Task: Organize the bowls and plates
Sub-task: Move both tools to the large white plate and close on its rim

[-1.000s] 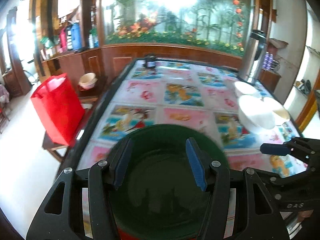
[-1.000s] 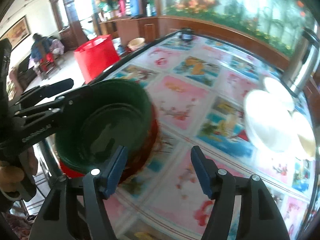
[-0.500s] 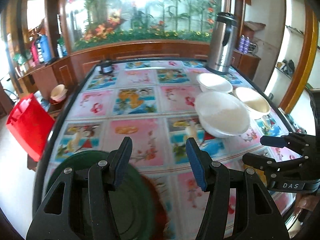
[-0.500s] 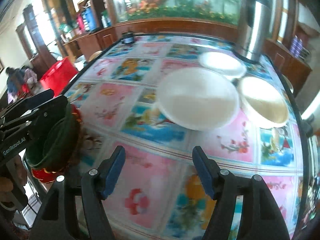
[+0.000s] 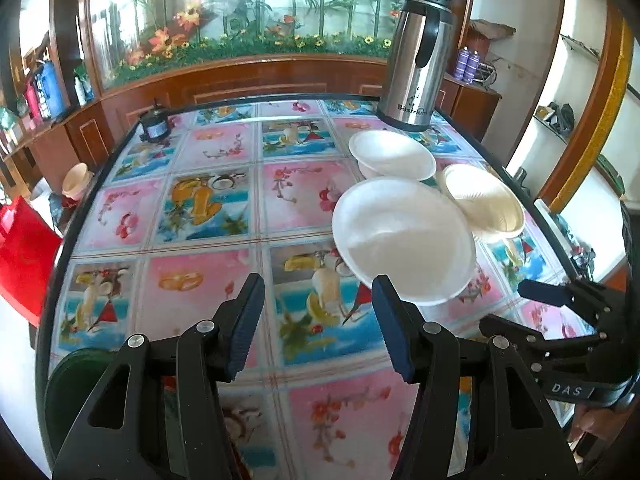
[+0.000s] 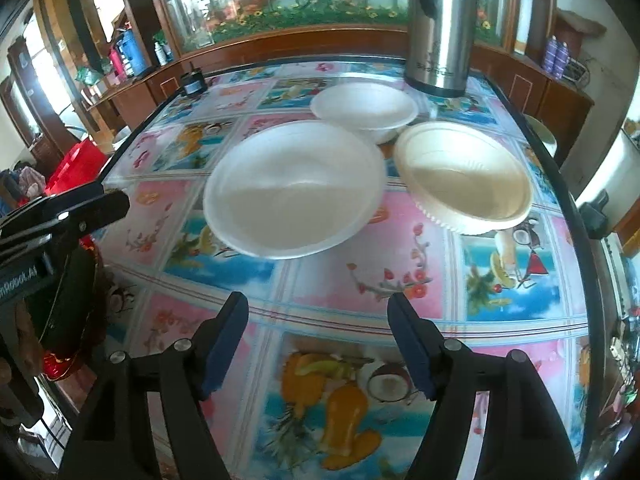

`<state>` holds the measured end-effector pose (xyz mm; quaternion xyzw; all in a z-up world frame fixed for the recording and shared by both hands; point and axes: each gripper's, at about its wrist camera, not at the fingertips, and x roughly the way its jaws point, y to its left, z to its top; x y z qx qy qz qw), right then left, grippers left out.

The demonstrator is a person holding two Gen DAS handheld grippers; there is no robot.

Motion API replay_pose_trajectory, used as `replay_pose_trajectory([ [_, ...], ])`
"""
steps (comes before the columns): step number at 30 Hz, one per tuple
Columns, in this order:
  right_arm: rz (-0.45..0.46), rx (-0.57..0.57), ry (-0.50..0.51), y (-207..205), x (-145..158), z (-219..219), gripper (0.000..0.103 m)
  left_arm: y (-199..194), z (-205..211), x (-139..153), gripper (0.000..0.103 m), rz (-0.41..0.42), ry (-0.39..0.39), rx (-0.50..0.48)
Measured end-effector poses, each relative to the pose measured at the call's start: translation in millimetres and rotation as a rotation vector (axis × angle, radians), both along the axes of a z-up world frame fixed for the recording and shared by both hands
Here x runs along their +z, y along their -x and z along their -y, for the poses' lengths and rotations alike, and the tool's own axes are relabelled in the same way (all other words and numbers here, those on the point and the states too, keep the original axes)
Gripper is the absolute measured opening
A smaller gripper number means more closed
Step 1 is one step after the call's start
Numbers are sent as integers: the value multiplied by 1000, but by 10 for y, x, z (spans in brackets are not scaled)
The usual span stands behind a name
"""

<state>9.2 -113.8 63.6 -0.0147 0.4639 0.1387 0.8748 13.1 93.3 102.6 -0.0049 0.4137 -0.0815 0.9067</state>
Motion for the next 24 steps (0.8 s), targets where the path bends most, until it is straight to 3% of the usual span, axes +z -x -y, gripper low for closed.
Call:
replay_pose_trajectory([
  [14, -44, -64, -106, -368, -40, 240, 73, -670, 204, -267, 56, -108, 7, -13],
  [24, -61, -60, -139, -564, -102, 187, 73, -848, 238, -401, 56, -185, -2, -15],
])
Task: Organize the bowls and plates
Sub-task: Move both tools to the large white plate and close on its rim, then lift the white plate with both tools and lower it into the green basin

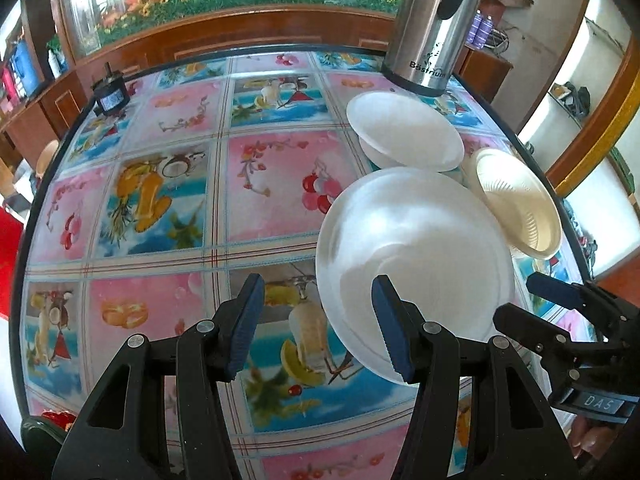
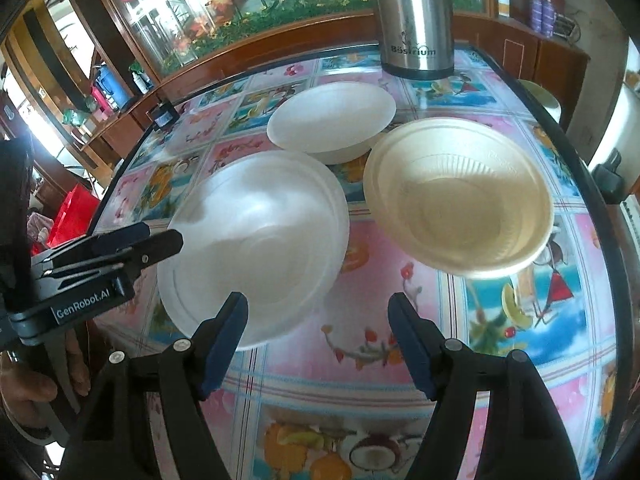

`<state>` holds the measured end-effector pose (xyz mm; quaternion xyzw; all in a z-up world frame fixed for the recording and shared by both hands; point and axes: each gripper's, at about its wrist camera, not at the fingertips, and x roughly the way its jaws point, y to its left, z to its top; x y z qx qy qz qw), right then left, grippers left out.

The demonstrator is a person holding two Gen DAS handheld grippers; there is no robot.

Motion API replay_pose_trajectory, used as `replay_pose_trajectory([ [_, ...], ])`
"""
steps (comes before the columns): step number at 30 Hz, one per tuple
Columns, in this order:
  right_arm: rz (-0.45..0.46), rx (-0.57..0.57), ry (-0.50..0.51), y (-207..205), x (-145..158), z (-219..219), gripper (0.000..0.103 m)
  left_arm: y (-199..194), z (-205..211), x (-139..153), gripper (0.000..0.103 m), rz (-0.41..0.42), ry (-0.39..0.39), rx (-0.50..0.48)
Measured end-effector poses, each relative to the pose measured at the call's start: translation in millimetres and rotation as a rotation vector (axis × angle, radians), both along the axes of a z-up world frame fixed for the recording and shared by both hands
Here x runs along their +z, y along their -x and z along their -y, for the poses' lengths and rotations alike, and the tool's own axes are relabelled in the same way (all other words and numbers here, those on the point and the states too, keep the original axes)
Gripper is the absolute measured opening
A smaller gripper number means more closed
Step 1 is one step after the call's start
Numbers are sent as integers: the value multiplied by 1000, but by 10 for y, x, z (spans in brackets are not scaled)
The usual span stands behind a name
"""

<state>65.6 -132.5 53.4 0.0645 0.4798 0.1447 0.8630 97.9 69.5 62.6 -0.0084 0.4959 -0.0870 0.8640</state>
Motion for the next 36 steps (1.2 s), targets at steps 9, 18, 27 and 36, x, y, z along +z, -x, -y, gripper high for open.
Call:
replay_pose_trajectory([
  [9, 2, 24, -4, -103, -10, -84, 72, -69, 44, 81, 56, -21, -21, -5],
  [18, 3, 32, -17, -144, -36, -74, 63, -208, 77, -58, 56, -56, 12, 18],
  [27, -4, 54, -7, -162, -73, -93, 30, -213, 105, -170, 21, -72, -14, 10],
  [36, -9, 65, 8, -156, -91, -130, 27, -93, 89, -174, 15, -63, -9, 8],
])
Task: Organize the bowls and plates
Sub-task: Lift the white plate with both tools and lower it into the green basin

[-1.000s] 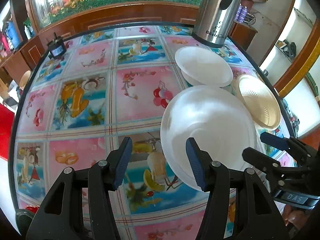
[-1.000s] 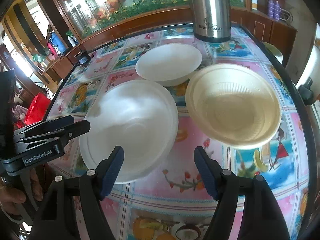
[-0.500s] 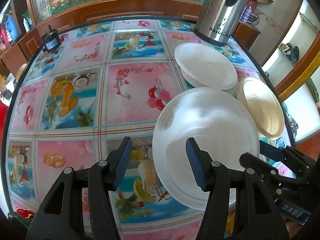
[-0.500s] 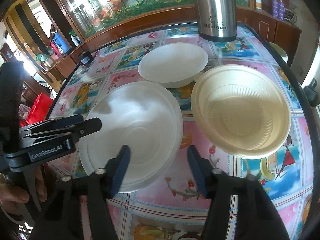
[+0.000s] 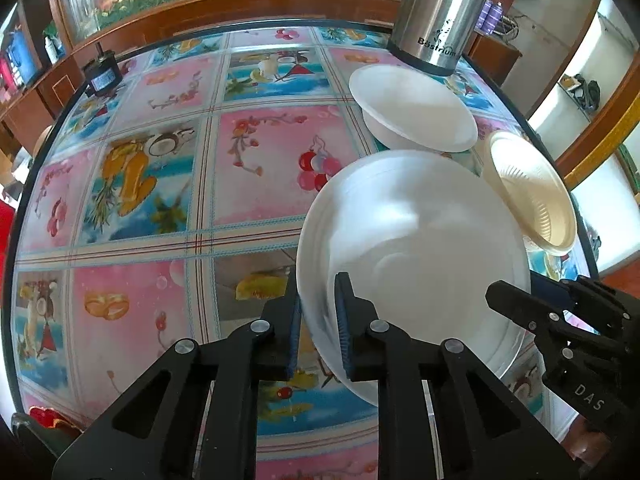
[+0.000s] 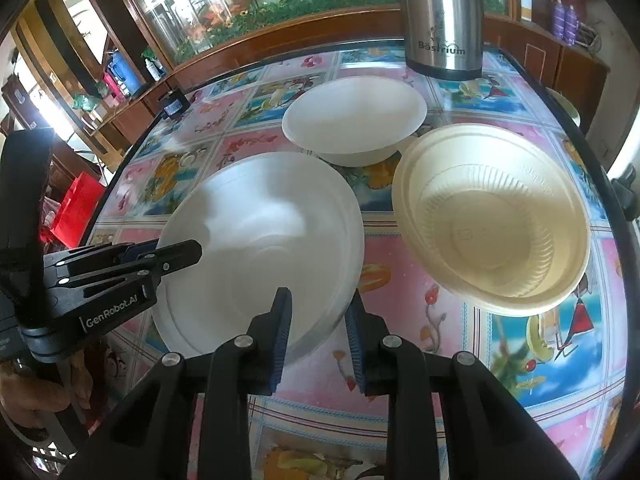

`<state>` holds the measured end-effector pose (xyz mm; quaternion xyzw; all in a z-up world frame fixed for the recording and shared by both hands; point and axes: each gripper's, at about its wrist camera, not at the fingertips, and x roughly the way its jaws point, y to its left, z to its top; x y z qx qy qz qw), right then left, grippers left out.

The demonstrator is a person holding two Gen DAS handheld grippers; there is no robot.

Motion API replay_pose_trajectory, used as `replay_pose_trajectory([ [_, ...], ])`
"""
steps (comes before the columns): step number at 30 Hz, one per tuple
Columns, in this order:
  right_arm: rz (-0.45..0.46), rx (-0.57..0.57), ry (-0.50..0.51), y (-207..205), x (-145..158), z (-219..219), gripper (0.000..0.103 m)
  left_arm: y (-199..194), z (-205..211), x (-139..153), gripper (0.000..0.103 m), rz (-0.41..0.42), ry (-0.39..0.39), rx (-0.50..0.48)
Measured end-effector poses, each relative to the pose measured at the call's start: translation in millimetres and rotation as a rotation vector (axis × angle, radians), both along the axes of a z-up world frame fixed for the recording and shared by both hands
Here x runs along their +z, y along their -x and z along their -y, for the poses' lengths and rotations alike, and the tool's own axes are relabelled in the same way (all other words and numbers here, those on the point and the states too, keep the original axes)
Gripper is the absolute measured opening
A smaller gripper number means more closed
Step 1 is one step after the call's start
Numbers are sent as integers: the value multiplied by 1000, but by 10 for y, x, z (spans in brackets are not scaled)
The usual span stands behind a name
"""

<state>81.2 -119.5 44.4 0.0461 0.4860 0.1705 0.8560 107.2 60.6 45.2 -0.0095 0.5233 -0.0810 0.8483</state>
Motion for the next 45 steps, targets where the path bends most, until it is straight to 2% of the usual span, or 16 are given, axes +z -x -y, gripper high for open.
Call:
replay_pose_trajectory([
  [13, 61, 39, 15, 346, 214, -139, 29, 499, -185, 355, 15, 70, 26, -9],
  [24, 141, 118, 17, 744, 494, -483, 30, 1095, -642, 631, 15, 132, 79, 32],
  [35, 202, 233, 39, 1138, 685, -1016, 30, 1720, -1233, 754, 16, 150, 117, 100],
  [45, 208, 362, 65, 1299, 657, -1617, 33, 2123, -1828, 746, 16, 167, 115, 191],
])
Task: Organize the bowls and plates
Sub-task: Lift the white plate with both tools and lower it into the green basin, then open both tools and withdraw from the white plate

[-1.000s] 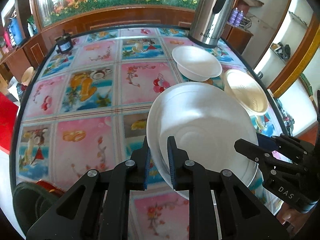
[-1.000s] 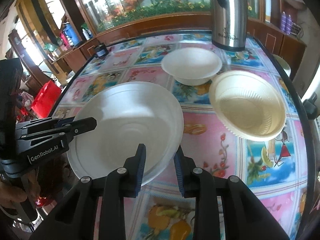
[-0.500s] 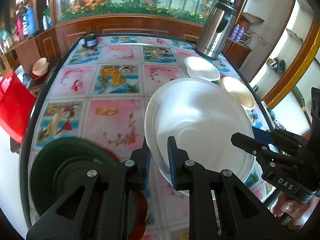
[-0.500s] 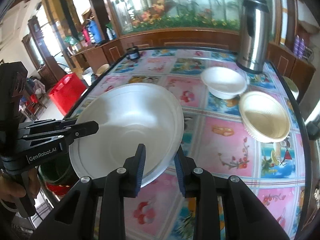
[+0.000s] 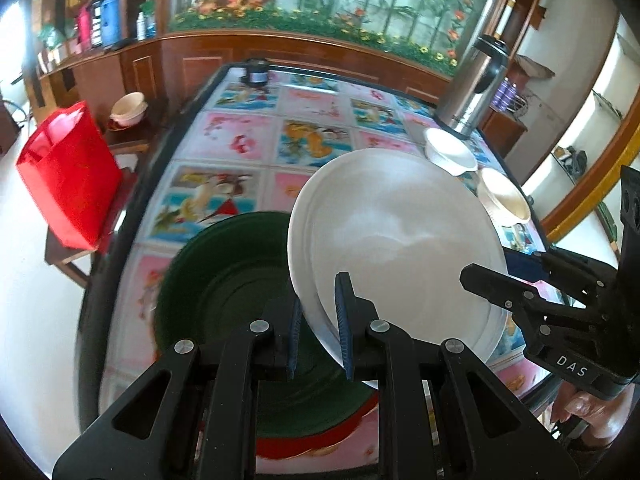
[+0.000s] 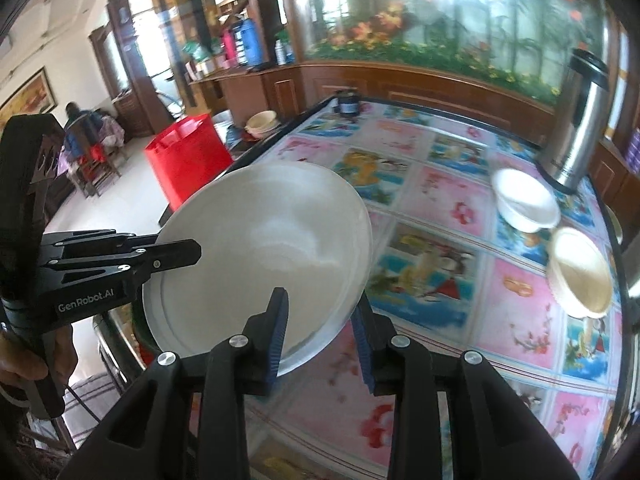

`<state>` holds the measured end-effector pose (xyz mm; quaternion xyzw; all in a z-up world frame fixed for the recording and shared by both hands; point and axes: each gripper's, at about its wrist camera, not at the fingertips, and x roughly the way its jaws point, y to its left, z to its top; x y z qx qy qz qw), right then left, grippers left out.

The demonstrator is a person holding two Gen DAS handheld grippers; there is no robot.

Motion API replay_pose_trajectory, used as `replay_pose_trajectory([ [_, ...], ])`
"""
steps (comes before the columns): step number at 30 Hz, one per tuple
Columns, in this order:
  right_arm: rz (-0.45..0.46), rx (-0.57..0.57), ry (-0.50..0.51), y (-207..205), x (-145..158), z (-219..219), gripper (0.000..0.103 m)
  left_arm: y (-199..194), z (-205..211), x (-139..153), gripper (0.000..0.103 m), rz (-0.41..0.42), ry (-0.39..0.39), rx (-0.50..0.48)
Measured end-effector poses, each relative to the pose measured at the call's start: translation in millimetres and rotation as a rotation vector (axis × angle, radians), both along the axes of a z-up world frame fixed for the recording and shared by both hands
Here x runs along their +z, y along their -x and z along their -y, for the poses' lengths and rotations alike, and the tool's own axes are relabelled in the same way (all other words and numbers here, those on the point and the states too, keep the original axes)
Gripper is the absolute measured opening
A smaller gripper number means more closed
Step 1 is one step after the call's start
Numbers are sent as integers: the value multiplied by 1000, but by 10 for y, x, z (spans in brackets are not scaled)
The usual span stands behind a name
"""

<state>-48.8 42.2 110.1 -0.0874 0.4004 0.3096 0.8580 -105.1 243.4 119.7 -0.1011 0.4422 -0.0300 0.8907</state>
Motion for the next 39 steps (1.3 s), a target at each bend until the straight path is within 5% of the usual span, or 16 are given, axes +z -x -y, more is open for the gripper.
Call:
replay_pose_trajectory([
  [13, -41, 114, 89, 86, -262, -664, 34, 161, -486, -411, 16, -66, 2, 91],
  [39, -66, 148, 113, 189, -345, -756, 40, 264, -477, -539, 16, -28, -119, 112],
])
